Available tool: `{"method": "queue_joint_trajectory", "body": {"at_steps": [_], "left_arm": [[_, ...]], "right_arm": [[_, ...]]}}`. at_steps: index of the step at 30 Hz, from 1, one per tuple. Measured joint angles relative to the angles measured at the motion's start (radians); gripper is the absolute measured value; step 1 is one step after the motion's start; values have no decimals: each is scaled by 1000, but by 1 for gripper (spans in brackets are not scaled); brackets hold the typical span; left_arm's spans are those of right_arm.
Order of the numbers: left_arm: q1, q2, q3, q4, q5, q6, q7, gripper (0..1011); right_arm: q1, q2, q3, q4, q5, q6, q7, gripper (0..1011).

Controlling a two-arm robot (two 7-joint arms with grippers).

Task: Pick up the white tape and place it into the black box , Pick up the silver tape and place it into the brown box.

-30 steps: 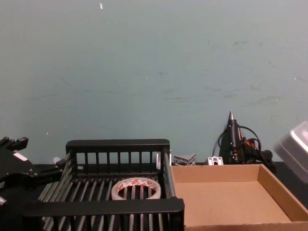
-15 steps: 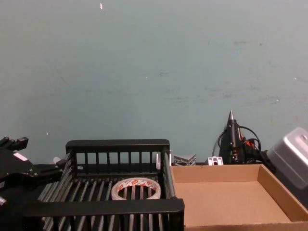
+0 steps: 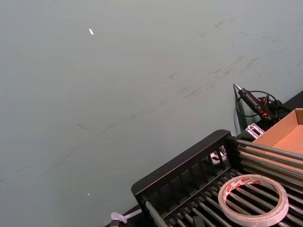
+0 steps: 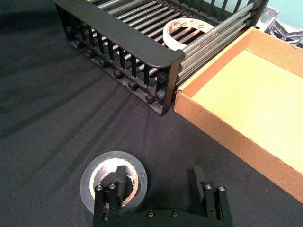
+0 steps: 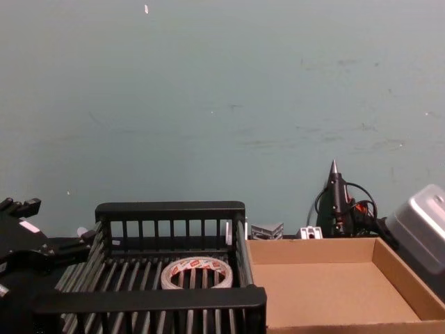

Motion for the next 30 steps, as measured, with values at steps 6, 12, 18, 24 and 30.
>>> {"method": "queue_joint_trajectory", "body": {"at_steps": [6, 12, 18, 24, 30], "left_arm": [[0, 0, 0, 0, 0, 0, 0, 1001], [0, 0, 0, 0, 0, 0, 0, 1001], [0, 0, 0, 0, 0, 0, 0, 1001], [0, 0, 0, 0, 0, 0, 0, 1001], [0, 0, 0, 0, 0, 0, 0, 1001]], "right_arm": [[0, 0, 0, 0, 0, 0, 0, 739], [0, 0, 1, 0, 1, 0, 0, 537], [0, 0, 1, 0, 2, 0, 0, 360], [0, 0, 2, 0, 2, 0, 0, 182], [0, 0, 2, 0, 3, 0, 0, 158]]}}
